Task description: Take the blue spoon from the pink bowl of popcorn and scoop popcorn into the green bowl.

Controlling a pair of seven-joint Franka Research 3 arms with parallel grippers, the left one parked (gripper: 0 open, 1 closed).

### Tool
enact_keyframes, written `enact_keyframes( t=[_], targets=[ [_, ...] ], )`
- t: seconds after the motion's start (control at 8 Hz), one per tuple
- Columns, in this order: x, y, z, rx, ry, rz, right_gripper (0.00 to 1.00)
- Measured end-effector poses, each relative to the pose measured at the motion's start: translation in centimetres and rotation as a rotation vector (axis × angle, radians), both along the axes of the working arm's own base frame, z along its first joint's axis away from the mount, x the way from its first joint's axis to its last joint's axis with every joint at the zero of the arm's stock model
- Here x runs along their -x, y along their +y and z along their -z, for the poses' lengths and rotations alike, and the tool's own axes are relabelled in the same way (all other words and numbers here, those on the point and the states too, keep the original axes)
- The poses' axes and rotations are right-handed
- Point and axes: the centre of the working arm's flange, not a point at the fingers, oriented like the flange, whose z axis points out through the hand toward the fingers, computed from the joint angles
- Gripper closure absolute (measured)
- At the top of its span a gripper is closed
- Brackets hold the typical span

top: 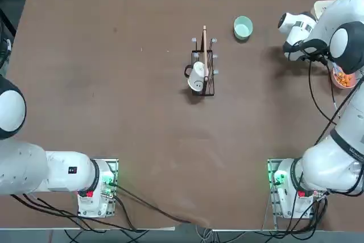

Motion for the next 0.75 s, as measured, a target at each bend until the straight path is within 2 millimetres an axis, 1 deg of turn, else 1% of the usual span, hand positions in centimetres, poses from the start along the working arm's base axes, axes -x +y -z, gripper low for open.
enact_keyframes(
  t=[0.5,0.62,0.75],
  targets=[
    [0.11,-0.33,-0.07,0.009,0.004,0.005,0.65],
    [0.12,-0.35,-0.08,0.010,0.004,0.006,0.68],
    [0.12,-0.36,-0.10,0.012,0.004,0.006,0.78]
  ],
)
